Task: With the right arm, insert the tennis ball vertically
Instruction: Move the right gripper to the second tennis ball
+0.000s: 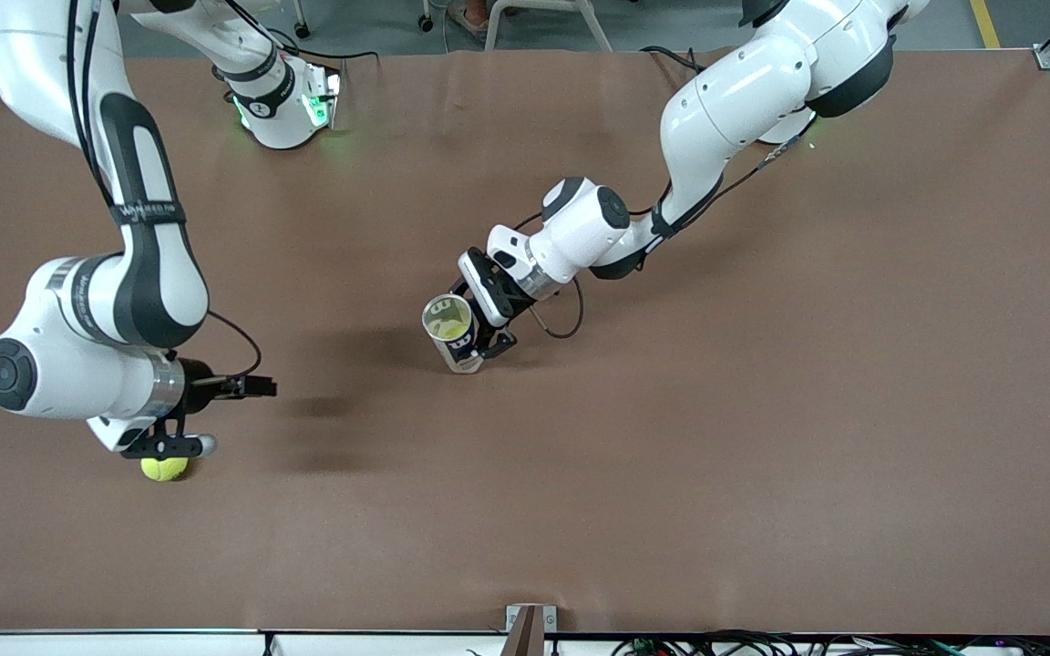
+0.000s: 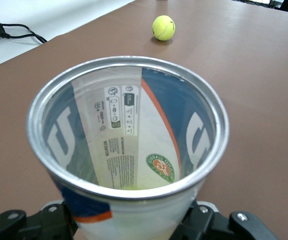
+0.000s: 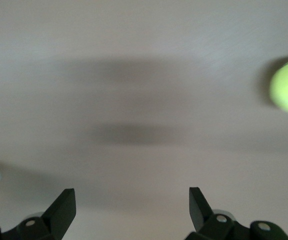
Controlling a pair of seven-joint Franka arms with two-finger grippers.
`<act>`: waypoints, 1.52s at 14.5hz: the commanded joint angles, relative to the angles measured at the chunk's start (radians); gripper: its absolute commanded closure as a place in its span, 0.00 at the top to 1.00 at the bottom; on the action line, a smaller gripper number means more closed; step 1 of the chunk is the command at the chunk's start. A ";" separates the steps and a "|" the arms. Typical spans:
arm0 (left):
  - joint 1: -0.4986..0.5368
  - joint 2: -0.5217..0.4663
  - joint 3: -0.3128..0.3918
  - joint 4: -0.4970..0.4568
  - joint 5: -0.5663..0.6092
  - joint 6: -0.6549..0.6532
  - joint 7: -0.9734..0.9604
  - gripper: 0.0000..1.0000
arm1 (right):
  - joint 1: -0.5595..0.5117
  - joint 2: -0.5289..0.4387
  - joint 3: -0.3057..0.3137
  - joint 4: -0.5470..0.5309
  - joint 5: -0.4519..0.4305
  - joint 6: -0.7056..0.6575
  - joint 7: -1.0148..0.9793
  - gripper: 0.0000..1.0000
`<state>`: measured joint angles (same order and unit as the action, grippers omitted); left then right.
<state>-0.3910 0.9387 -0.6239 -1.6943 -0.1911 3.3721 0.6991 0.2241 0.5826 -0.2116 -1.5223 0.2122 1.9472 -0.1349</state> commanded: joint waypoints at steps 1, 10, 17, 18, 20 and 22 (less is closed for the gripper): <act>-0.020 0.006 0.021 -0.008 -0.016 -0.014 -0.009 0.77 | 0.000 0.061 0.012 0.016 -0.163 0.131 -0.081 1.00; -0.020 0.006 0.023 -0.007 -0.013 -0.014 -0.009 0.77 | -0.137 0.203 0.017 0.139 -0.163 0.266 -0.406 1.00; -0.020 0.006 0.023 -0.005 -0.013 -0.014 -0.009 0.77 | -0.262 0.289 0.066 0.217 -0.149 0.343 -0.568 1.00; -0.020 0.006 0.023 -0.005 -0.013 -0.014 -0.009 0.77 | -0.262 0.289 0.067 0.217 -0.149 0.343 -0.568 1.00; -0.020 0.006 0.023 -0.005 -0.013 -0.014 -0.009 0.77 | -0.261 0.289 0.069 0.217 -0.136 0.338 -0.560 1.00; -0.020 0.005 0.023 -0.004 -0.013 -0.014 -0.010 0.77 | -0.259 0.286 0.069 0.218 -0.100 0.329 -0.558 1.00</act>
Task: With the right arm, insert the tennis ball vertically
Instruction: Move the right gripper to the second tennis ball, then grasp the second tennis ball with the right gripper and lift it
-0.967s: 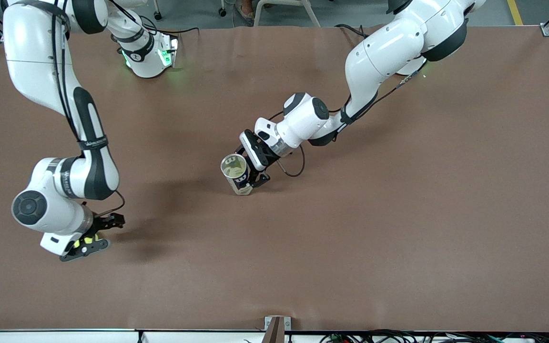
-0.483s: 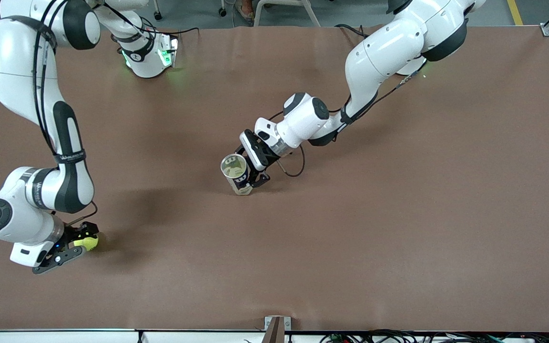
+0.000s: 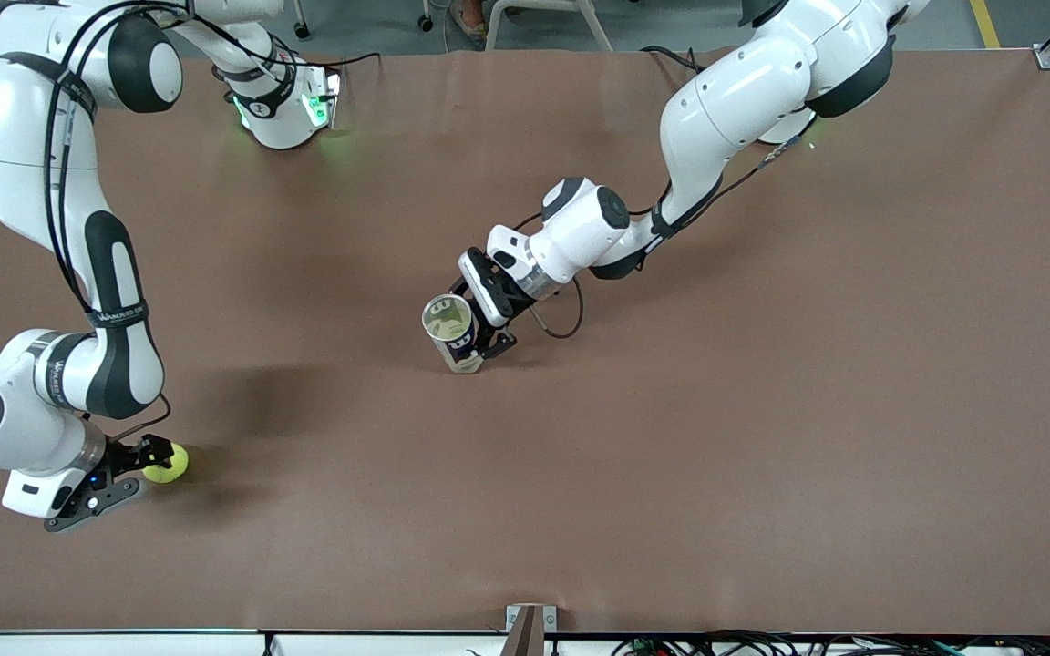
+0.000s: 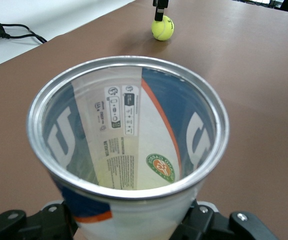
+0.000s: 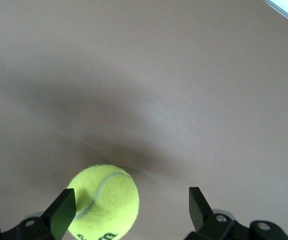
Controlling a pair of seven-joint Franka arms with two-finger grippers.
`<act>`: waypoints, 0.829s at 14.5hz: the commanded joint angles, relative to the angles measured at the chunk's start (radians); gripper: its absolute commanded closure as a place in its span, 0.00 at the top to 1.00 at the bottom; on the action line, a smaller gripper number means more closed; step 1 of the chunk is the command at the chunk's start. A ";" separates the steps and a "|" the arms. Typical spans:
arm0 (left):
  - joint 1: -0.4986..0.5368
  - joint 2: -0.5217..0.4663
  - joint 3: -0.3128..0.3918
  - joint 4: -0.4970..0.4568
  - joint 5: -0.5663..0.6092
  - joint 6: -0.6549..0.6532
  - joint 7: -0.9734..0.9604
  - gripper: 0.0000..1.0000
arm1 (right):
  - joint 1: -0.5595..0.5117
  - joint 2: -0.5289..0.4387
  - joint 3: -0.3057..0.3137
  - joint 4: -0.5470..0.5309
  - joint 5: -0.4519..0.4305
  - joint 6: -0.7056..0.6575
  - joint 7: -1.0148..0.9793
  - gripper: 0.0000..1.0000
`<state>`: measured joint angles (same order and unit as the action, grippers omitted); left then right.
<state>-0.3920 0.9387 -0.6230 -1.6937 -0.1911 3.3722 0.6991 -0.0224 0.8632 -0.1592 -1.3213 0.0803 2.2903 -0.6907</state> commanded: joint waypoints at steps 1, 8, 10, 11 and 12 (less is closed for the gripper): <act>-0.019 0.005 0.022 -0.004 -0.016 -0.014 -0.010 0.77 | -0.013 0.003 0.017 0.019 0.047 -0.023 -0.003 1.00; -0.021 0.005 0.022 -0.004 -0.016 -0.014 -0.010 0.77 | -0.039 0.003 0.017 0.013 0.141 -0.058 -0.090 1.00; -0.019 0.005 0.022 -0.003 -0.016 -0.014 -0.010 0.77 | -0.042 0.005 0.017 0.013 0.139 -0.057 -0.115 1.00; -0.019 0.005 0.022 0.003 -0.016 -0.014 -0.010 0.77 | -0.041 0.005 0.017 0.008 0.139 -0.055 -0.116 1.00; -0.021 0.006 0.022 0.008 -0.016 -0.014 -0.013 0.77 | -0.041 0.005 0.017 -0.001 0.139 -0.051 -0.116 1.00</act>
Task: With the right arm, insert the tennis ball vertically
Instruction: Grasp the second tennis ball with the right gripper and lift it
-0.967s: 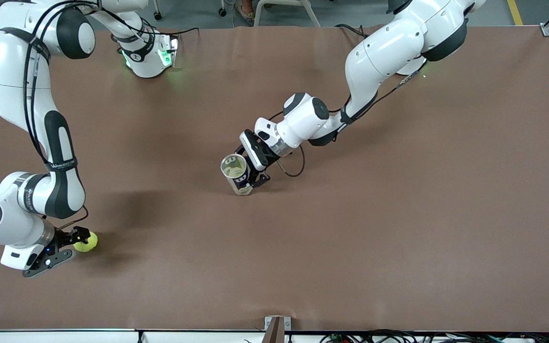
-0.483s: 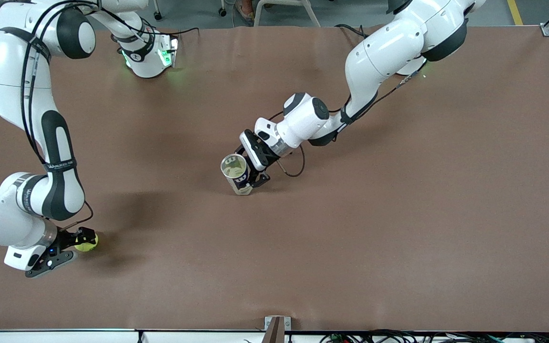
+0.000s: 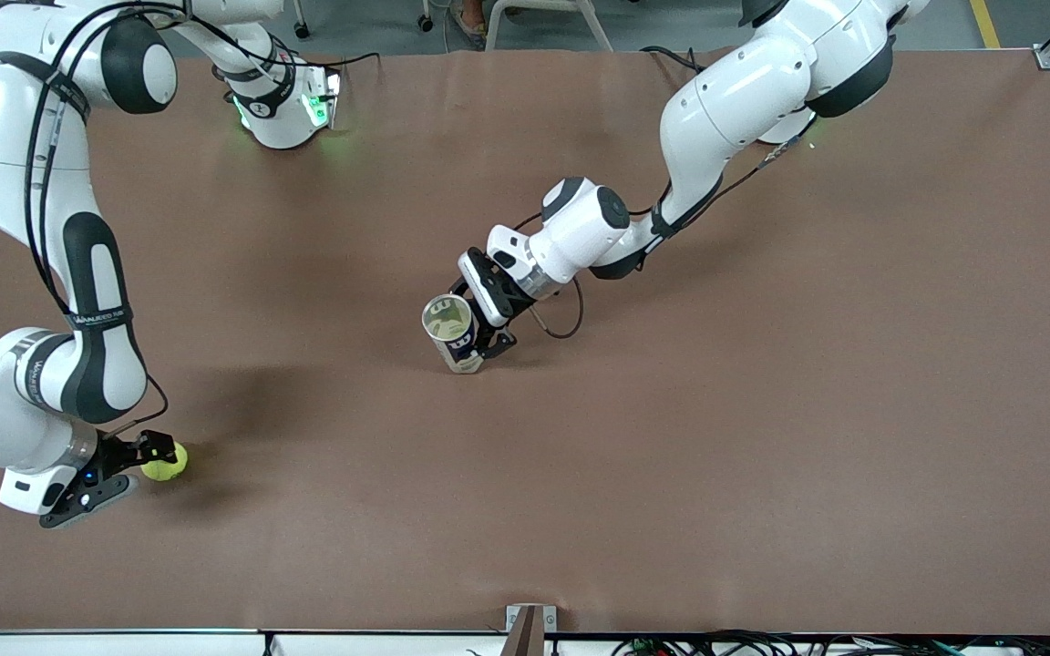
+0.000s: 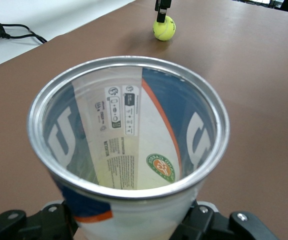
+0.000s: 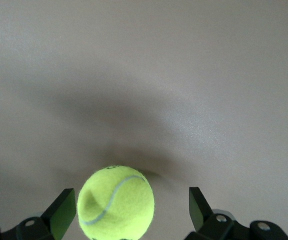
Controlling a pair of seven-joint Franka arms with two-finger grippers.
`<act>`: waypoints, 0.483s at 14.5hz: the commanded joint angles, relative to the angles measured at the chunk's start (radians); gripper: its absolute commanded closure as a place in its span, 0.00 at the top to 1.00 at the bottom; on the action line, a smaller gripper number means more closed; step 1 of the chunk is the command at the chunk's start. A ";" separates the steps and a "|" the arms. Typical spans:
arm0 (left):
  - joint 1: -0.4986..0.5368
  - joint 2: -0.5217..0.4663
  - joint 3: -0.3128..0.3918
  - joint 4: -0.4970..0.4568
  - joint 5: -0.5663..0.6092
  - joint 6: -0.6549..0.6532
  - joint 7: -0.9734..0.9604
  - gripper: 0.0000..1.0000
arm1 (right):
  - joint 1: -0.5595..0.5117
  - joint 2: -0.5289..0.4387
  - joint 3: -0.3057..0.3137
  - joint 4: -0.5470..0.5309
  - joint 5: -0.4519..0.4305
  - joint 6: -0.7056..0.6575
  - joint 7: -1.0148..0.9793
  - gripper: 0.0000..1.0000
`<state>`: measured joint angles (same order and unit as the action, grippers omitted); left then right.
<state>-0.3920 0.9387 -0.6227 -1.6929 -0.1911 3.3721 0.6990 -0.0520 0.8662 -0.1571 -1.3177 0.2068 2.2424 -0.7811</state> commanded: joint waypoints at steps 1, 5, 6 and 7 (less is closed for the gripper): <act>-0.021 0.006 0.021 0.007 -0.016 -0.014 -0.013 0.77 | -0.005 0.002 0.014 -0.005 0.011 0.003 -0.026 1.00; -0.021 0.008 0.021 0.004 -0.016 -0.014 -0.010 0.77 | -0.005 0.007 0.014 -0.008 0.013 0.006 -0.024 1.00; -0.021 0.008 0.021 0.003 -0.016 -0.014 -0.009 0.77 | -0.005 0.010 0.014 -0.008 0.013 0.006 -0.024 1.00; -0.021 0.011 0.021 0.002 -0.016 -0.014 -0.009 0.77 | -0.005 0.013 0.014 -0.008 0.013 0.011 -0.026 1.00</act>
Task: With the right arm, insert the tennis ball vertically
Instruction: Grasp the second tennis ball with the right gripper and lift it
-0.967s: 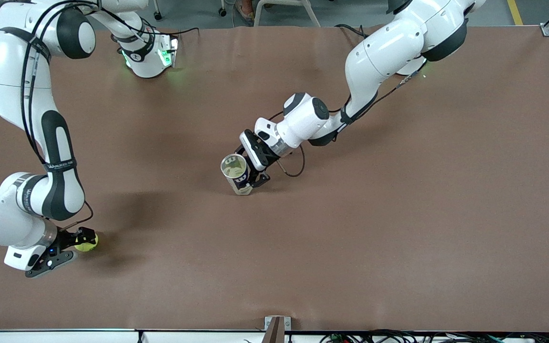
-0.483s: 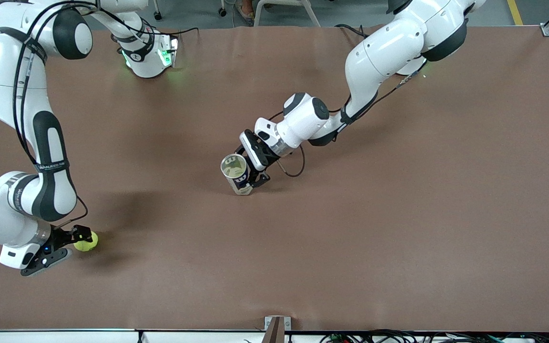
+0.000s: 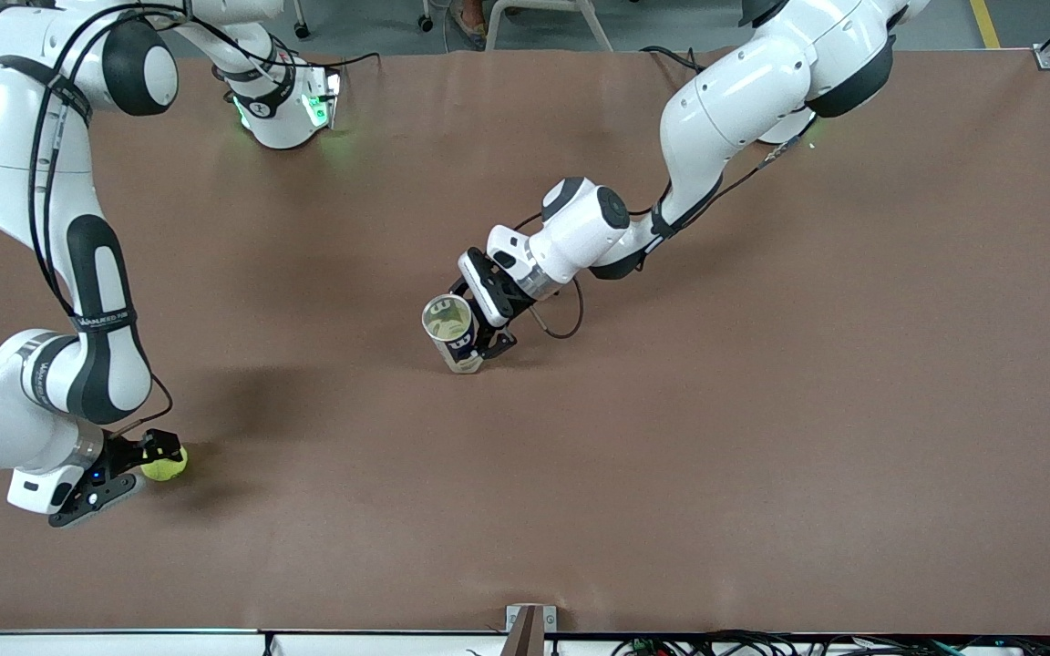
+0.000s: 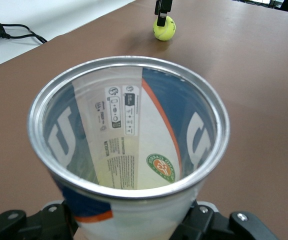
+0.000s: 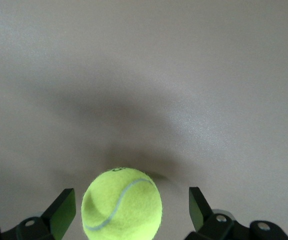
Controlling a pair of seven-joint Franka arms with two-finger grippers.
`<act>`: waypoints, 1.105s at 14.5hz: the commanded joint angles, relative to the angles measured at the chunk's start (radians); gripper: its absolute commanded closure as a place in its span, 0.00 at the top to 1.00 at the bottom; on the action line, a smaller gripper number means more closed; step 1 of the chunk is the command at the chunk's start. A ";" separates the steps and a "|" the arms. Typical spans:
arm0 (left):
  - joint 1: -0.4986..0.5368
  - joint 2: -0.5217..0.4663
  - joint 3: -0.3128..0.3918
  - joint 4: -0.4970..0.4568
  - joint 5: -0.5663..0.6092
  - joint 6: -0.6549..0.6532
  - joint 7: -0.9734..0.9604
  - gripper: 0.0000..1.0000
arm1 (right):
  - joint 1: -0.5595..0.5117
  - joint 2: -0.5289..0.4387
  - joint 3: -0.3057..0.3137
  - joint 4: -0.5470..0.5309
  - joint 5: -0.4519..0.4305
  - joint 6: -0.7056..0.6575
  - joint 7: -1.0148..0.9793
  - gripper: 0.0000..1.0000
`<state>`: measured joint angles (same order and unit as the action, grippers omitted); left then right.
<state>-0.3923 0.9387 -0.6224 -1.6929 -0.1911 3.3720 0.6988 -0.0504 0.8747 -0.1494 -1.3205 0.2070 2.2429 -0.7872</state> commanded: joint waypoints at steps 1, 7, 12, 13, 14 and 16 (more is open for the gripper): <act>-0.020 0.012 0.021 0.002 -0.016 -0.014 -0.009 0.77 | -0.006 0.004 0.007 -0.006 0.011 0.023 -0.021 1.00; -0.026 0.012 0.024 0.007 -0.016 -0.014 -0.010 0.77 | -0.006 0.001 0.007 -0.046 0.012 0.067 -0.078 0.98; -0.033 0.014 0.027 0.018 -0.011 -0.014 -0.010 0.77 | -0.013 0.003 0.007 -0.048 0.012 0.070 -0.139 0.34; -0.031 0.014 0.027 0.018 -0.010 -0.014 -0.009 0.77 | -0.009 0.000 0.007 -0.045 0.011 0.066 -0.135 0.24; -0.031 0.014 0.027 0.018 -0.011 -0.014 -0.007 0.77 | 0.000 -0.009 0.007 -0.042 0.012 0.047 -0.129 0.22; -0.031 0.014 0.029 0.018 -0.011 -0.014 -0.009 0.77 | 0.009 -0.040 0.020 -0.019 0.017 -0.099 -0.112 0.19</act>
<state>-0.3976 0.9388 -0.6175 -1.6892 -0.1911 3.3718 0.6988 -0.0477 0.8777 -0.1460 -1.3419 0.2103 2.2482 -0.8953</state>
